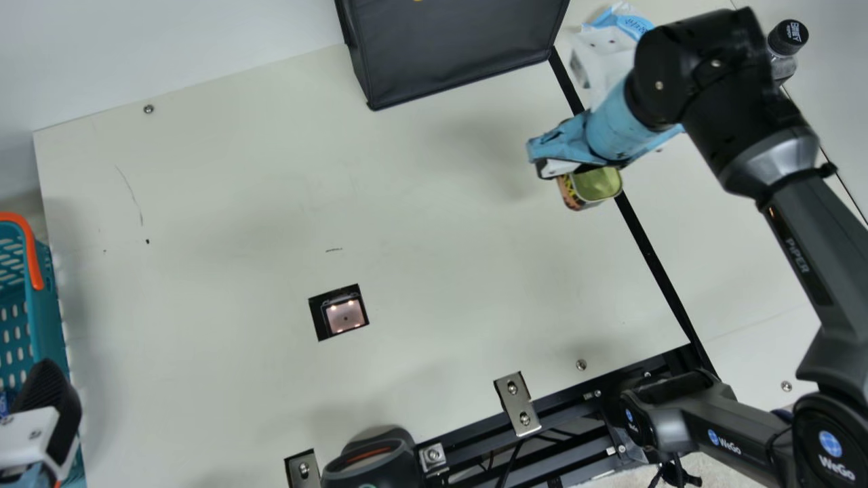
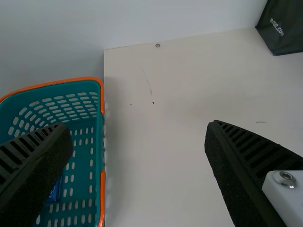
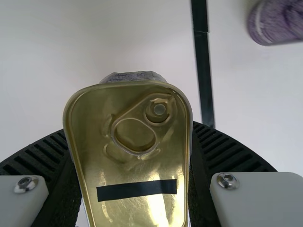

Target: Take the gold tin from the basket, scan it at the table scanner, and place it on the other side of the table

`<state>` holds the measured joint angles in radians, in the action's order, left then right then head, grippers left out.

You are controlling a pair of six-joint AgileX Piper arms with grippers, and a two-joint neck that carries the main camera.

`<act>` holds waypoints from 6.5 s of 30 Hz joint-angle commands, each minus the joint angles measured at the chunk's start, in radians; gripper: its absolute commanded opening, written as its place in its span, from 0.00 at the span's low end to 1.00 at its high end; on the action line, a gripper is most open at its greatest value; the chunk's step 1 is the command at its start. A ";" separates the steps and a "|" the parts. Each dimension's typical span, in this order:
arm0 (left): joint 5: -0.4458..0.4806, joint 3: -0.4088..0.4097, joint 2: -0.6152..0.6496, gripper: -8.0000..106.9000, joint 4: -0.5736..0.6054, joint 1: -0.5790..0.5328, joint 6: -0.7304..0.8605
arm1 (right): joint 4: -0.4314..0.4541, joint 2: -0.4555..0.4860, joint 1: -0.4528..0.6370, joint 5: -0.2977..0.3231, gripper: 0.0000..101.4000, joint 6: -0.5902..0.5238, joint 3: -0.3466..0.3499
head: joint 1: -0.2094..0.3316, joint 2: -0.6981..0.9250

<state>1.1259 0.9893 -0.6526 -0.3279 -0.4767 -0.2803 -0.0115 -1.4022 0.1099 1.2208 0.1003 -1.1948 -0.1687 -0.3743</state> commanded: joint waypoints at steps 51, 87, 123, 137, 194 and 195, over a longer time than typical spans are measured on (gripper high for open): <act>0.000 0.000 0.000 0.85 0.000 0.000 0.000 | -0.010 -0.178 0.791 -0.105 0.00 -0.630 -0.080 | 0.030 -0.002; 0.000 0.000 0.000 0.85 0.000 0.000 0.000 | -0.136 -0.319 0.830 -0.455 0.00 -0.717 0.069 | 0.030 -0.002; 0.000 0.000 0.000 0.85 0.000 0.000 0.000 | -0.046 -0.398 0.831 -0.501 0.79 -0.608 0.010 | 0.030 -0.002; 0.000 0.000 0.000 0.85 0.000 0.000 0.000 | -0.090 -0.323 0.813 -0.528 0.94 -0.585 0.016 | 0.030 -0.002; 0.068 0.167 -0.081 0.85 0.276 0.350 0.218 | 0.060 0.466 0.071 -0.076 0.94 -0.123 -0.073 | 0.030 0.347; 0.071 0.175 -0.085 0.85 0.290 0.367 0.229 | 0.057 0.483 0.053 -0.069 0.94 -0.121 -0.068 | 0.030 0.347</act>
<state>1.1932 1.1548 -0.7349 -0.0608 -0.1394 -0.0658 0.0468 -0.9484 0.1931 1.1458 -0.0216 -1.2667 -0.1687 -0.0307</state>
